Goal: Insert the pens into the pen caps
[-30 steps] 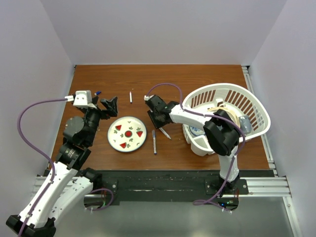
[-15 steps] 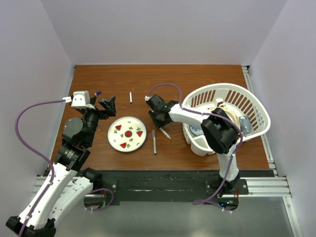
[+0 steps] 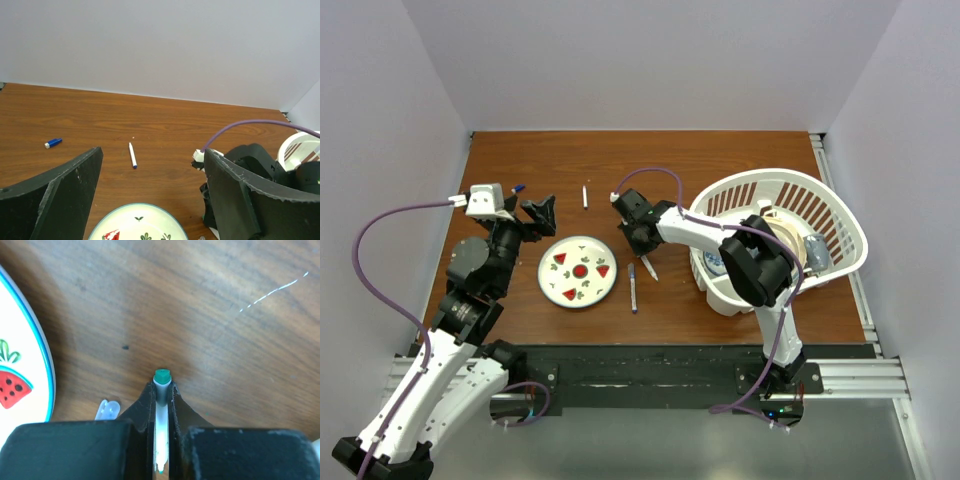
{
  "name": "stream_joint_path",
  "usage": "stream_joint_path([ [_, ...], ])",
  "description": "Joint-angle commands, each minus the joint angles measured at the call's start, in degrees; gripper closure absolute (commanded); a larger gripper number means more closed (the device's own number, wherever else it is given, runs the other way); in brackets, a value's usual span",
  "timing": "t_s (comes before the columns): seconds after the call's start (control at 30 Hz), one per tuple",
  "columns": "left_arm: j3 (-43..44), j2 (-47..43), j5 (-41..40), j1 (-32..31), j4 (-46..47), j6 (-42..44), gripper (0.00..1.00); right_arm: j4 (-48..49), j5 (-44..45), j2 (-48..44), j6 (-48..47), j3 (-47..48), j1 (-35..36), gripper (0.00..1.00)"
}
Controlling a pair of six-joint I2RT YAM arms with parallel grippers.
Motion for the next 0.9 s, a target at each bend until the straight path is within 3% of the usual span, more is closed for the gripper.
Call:
stream_joint_path([
  [0.0,1.37,0.54,3.16,-0.05,-0.83,-1.97,0.14,-3.40,1.38,-0.89,1.37,5.82,-1.15,1.00],
  [0.17,1.20,0.10,9.66,-0.14,-3.29,-5.66,0.16,-6.04,2.43,-6.51,4.89,10.93,-2.99,1.00],
  [0.3,-0.81,0.72,14.67,-0.05,-2.60,-8.57,0.16,-3.07,-0.89,-13.62,11.04,8.92,-4.40,1.00],
  [0.5,-2.85,4.49,23.10,-0.05,3.97,-11.56,0.17,14.41,-12.13,-28.65,24.04,-7.13,-5.72,1.00],
  [0.63,-2.93,7.74,30.49,-0.05,8.30,-12.27,0.17,29.51,-14.70,-36.83,33.09,-17.44,-5.72,1.00],
  [0.87,-4.78,13.81,45.95,-0.06,24.02,-19.72,0.17,37.64,-13.04,-44.31,40.84,-26.33,-5.64,1.00],
])
